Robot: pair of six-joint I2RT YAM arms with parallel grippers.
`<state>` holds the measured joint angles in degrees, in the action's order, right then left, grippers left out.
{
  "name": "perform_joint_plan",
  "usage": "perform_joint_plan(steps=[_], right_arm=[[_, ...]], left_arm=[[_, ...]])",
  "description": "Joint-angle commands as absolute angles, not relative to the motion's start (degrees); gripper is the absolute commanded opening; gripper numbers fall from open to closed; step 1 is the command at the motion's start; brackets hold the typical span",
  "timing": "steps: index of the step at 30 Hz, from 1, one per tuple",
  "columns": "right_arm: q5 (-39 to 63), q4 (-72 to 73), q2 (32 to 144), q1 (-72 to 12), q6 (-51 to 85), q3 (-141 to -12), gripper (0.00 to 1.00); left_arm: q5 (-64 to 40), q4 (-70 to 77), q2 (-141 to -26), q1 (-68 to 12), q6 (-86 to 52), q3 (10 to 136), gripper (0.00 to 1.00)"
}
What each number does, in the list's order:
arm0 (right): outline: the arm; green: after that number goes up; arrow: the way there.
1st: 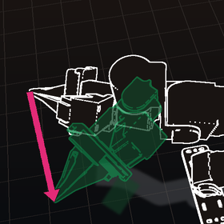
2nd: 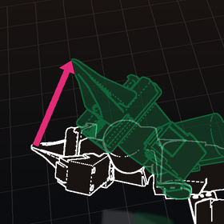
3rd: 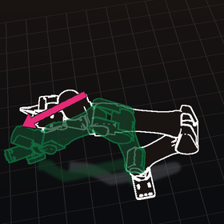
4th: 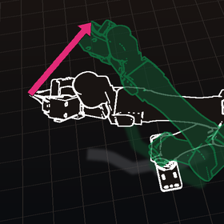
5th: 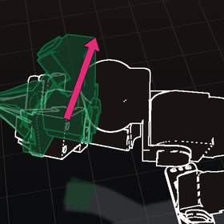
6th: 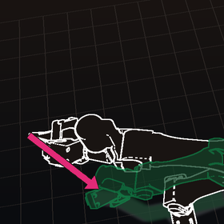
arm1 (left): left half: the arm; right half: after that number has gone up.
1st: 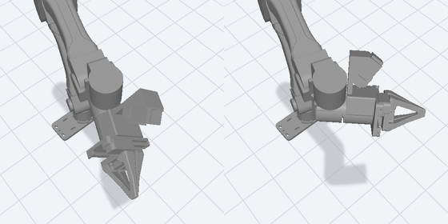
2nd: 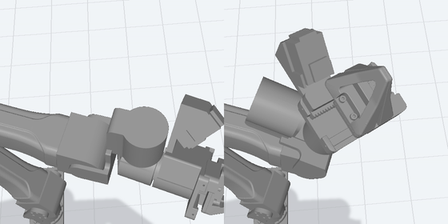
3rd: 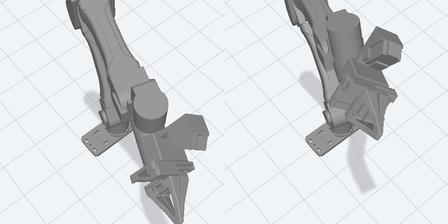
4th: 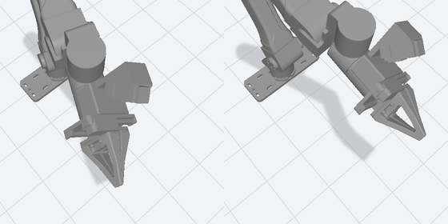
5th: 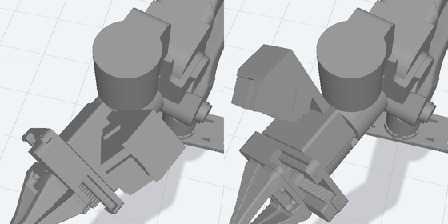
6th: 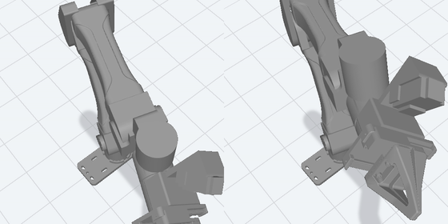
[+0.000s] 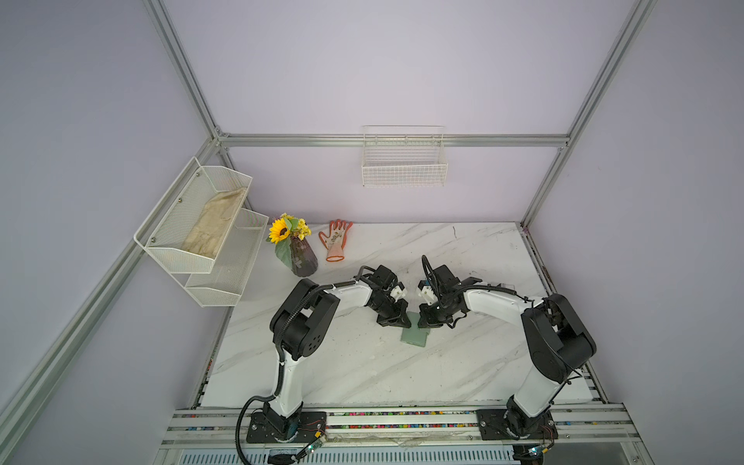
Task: Insert credit cards into a card holder
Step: Close the card holder at the center of the board.
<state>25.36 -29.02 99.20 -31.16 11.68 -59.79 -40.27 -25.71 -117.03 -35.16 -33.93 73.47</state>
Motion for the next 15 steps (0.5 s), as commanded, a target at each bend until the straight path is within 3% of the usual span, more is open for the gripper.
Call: perform_joint_plan(steps=[1,15], right_arm=[[25.14,-30.12,100.21,-31.12,11.12,-60.45,0.00],[24.78,-29.36,102.43,-31.64,12.27,-59.42,0.00]], left_arm=[[-36.91,-27.68,-117.18,-35.22,-34.45,70.58,0.02],[-36.91,-27.64,-116.97,-35.24,-34.34,70.49,0.02]])
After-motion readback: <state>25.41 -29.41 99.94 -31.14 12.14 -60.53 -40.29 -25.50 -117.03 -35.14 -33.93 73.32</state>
